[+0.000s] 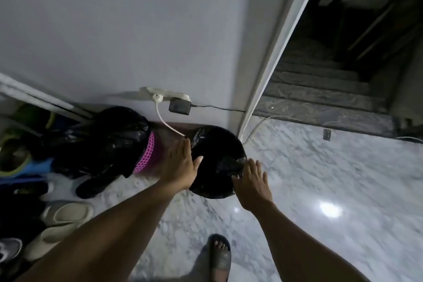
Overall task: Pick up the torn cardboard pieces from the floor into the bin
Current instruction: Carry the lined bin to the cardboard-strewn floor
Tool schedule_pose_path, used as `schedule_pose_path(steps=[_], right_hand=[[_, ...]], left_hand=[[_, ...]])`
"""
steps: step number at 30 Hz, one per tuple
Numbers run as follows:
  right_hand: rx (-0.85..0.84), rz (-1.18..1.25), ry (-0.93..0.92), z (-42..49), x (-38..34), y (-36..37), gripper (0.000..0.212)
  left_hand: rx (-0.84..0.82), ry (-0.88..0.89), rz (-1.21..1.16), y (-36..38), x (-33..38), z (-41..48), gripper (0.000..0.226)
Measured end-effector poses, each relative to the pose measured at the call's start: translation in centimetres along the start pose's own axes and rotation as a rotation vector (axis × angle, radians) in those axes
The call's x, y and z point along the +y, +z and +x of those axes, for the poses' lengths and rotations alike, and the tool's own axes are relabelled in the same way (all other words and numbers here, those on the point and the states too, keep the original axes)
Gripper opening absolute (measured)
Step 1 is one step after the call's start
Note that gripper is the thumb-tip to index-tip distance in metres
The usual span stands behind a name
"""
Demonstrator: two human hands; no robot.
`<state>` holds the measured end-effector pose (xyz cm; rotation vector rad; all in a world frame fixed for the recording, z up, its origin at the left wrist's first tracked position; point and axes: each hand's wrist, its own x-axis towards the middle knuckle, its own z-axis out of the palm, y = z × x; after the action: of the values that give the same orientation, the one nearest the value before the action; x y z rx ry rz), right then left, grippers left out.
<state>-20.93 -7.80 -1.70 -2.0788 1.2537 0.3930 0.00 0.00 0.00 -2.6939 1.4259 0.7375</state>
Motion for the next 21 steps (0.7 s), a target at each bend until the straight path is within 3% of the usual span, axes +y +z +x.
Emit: schedule_pose_path(steps=[5, 9, 13, 17, 21], right_hand=[[-0.072, 0.232, 0.210, 6.8, 3.0, 6.0, 0.069], [-0.023, 0.532, 0.424, 13.4, 6.2, 12.2, 0.036], [0.001, 0.731, 0.608, 15.9, 7.1, 13.8, 0.024], [-0.030, 0.809, 0.687, 16.6, 6.8, 15.6, 0.022], [0.027, 0.722, 0.728, 14.8, 5.6, 15.2, 0.021]], left_hand=[[-0.071, -0.277, -0.187, 7.1, -3.1, 4.8, 0.077], [-0.100, -0.401, -0.395, 15.9, -6.3, 9.0, 0.080], [-0.116, -0.490, -0.527, 19.1, -7.9, 10.2, 0.081], [-0.133, -0.569, -0.659, 21.0, -8.8, 10.8, 0.075], [-0.155, -0.576, -0.686, 20.2, -9.4, 10.2, 0.081]])
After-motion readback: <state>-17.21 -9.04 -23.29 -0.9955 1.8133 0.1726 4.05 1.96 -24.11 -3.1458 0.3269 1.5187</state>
